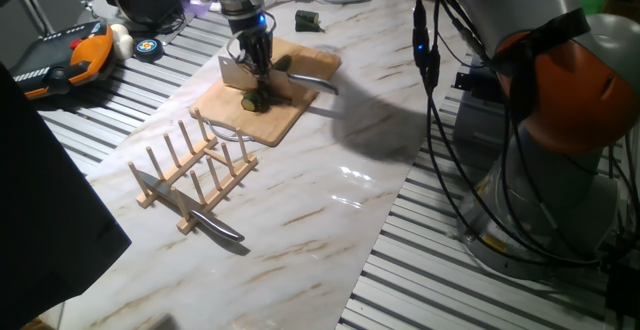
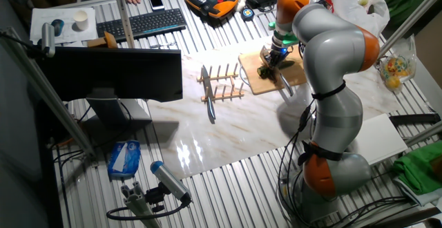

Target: Cut the cucumber into segments

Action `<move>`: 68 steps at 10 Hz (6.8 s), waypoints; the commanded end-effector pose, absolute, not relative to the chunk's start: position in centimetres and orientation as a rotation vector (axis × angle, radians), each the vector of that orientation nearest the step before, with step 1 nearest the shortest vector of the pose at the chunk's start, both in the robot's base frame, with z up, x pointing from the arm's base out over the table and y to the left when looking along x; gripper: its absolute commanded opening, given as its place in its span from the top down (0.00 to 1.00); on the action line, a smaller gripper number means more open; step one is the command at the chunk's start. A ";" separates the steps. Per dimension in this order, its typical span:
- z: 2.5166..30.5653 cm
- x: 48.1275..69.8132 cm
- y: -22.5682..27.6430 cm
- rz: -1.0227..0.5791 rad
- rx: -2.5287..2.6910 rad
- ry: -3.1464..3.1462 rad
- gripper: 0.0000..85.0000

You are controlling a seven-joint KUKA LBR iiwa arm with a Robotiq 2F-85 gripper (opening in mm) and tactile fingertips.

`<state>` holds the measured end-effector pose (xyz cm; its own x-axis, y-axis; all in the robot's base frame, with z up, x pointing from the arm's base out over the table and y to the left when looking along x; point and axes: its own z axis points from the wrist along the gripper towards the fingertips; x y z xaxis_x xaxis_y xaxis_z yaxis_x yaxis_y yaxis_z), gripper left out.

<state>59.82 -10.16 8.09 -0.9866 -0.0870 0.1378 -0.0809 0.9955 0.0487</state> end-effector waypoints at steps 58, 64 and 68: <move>11.9 58.6 -11.6 -0.028 0.118 -2.953 0.99; 11.6 58.5 -13.0 -0.008 0.136 -2.949 0.99; 10.9 58.9 -13.3 -0.013 0.146 -2.945 0.99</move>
<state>58.87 -13.32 10.87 -0.9767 -0.0987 0.1905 -0.0968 0.9951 0.0193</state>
